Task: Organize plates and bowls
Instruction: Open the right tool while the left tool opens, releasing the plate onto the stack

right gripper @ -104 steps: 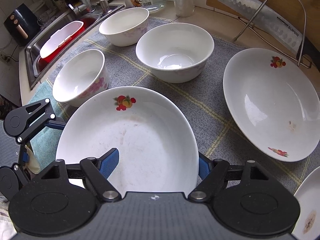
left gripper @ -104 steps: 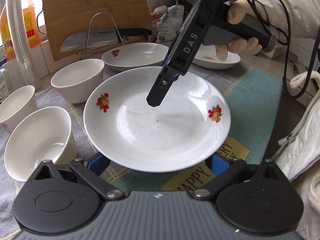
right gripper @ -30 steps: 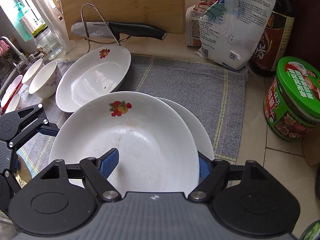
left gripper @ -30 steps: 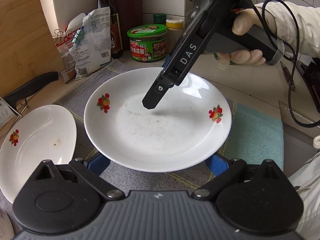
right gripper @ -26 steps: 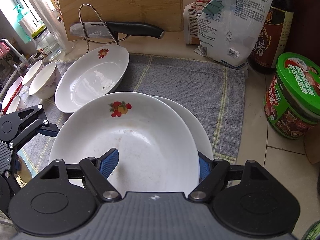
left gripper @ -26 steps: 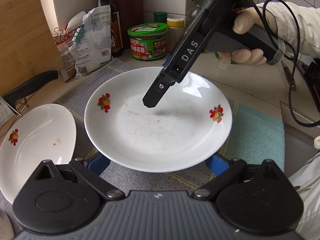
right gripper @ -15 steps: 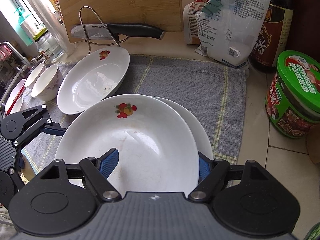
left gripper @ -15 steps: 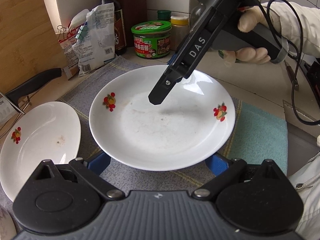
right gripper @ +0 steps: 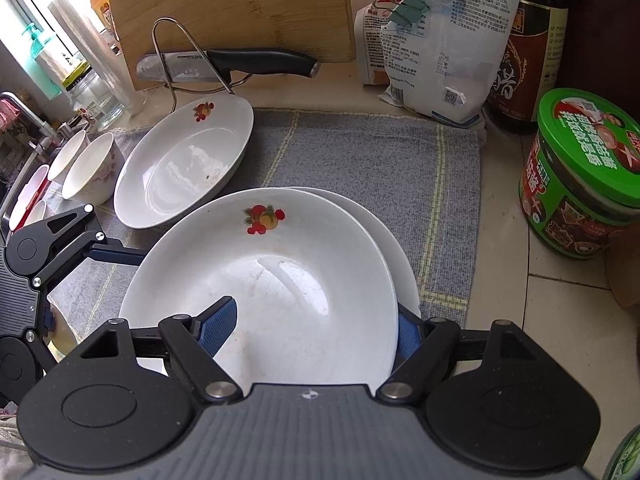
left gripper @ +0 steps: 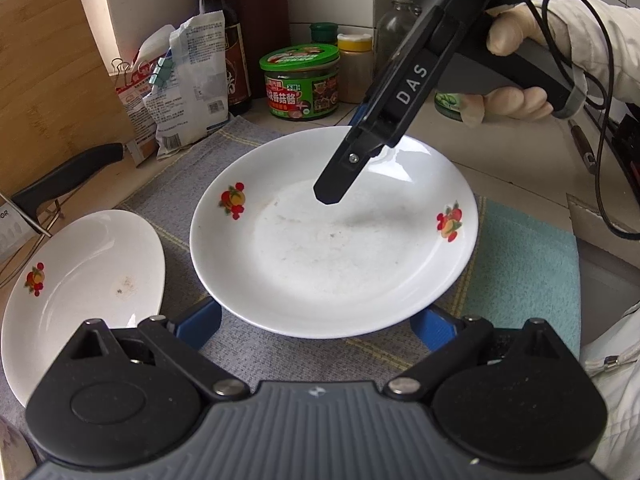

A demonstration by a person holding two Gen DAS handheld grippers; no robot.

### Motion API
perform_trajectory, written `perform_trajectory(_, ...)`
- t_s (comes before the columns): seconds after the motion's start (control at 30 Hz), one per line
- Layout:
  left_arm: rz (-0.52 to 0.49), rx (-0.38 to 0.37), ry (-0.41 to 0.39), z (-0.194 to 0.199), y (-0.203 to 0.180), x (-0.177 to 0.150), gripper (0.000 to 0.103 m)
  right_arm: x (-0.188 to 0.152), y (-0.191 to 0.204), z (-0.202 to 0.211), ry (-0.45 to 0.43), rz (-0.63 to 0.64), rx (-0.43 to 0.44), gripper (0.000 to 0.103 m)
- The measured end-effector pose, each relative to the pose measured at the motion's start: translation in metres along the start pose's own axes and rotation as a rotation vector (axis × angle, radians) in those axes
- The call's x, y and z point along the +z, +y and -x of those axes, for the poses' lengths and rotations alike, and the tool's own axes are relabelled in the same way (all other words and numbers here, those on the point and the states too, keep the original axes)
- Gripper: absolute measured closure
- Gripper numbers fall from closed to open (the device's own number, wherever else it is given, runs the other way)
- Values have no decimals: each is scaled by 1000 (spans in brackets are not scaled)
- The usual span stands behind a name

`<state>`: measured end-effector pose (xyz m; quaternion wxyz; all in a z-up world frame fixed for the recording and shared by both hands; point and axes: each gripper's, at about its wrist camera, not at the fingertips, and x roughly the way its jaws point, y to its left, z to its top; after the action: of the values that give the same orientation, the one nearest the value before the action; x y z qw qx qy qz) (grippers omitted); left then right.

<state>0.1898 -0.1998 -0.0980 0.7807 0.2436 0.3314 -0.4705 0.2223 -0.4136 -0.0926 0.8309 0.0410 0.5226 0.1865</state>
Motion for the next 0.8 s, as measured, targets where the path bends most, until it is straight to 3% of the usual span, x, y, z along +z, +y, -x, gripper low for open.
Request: perform_trajectory(0.8,-8,-14,18,-4,6,-3,2,-8,0,14,-20,-46,-40,14)
